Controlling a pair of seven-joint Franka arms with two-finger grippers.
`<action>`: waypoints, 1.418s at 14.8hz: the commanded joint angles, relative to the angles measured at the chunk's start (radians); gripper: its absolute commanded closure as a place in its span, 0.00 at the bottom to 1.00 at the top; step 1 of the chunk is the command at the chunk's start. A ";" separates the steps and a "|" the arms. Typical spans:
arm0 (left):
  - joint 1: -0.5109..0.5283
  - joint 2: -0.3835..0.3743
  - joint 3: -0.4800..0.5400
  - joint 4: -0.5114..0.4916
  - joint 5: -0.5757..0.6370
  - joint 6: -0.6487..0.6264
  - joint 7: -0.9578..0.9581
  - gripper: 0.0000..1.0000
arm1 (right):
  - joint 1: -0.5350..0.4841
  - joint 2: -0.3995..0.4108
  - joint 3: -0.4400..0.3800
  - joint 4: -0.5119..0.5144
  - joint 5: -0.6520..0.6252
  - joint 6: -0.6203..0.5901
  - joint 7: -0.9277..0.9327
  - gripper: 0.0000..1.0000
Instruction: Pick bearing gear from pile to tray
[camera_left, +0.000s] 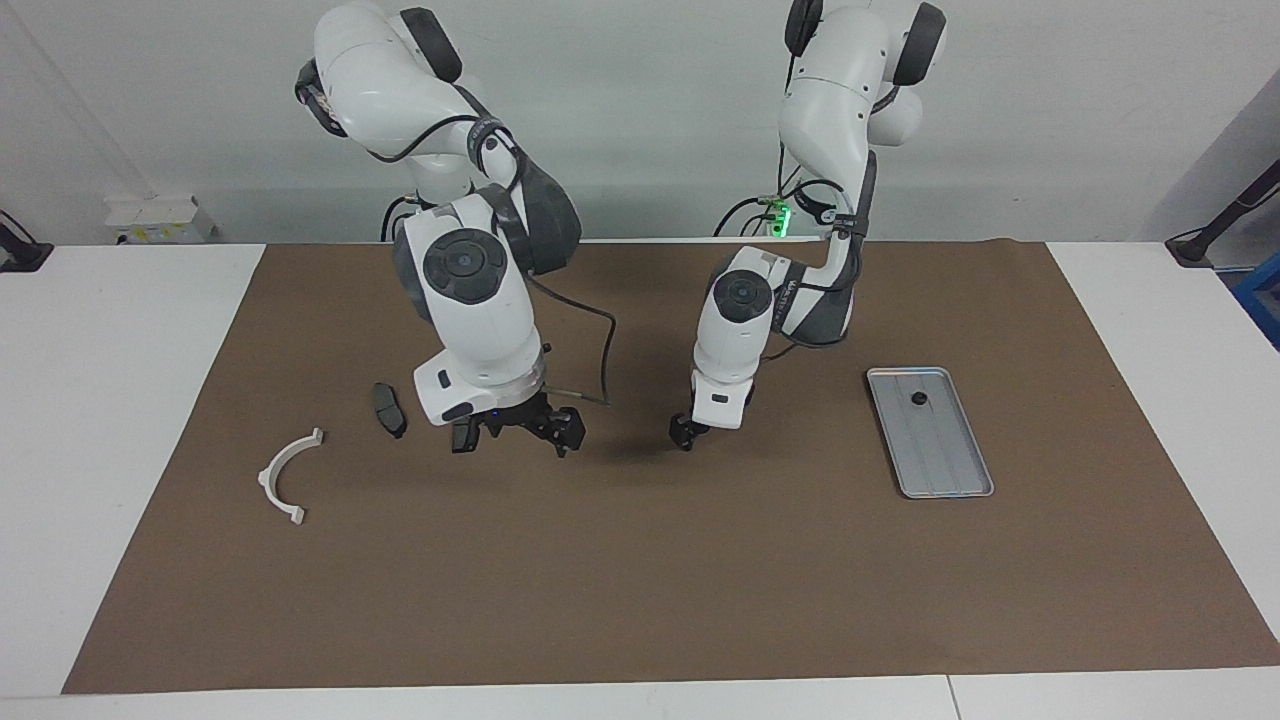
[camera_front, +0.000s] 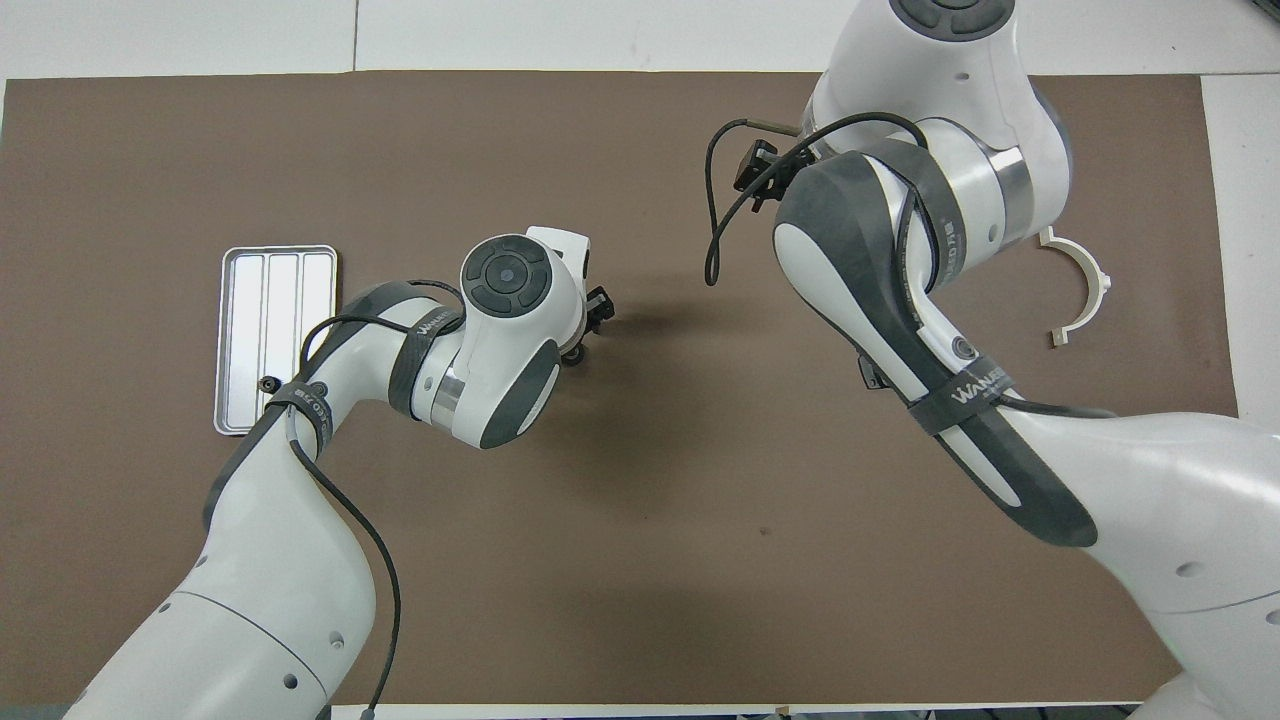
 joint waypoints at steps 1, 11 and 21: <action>-0.033 -0.016 0.016 -0.018 0.015 -0.017 -0.019 0.25 | -0.015 -0.102 -0.072 -0.118 0.025 0.012 -0.193 0.00; -0.033 -0.022 0.016 -0.021 0.016 -0.046 -0.039 0.76 | 0.002 -0.373 -0.353 -0.406 0.163 0.127 -0.708 0.00; 0.449 -0.166 0.030 -0.033 0.010 -0.223 0.757 0.78 | 0.043 -0.631 -0.460 -0.483 0.230 -0.071 -0.714 0.00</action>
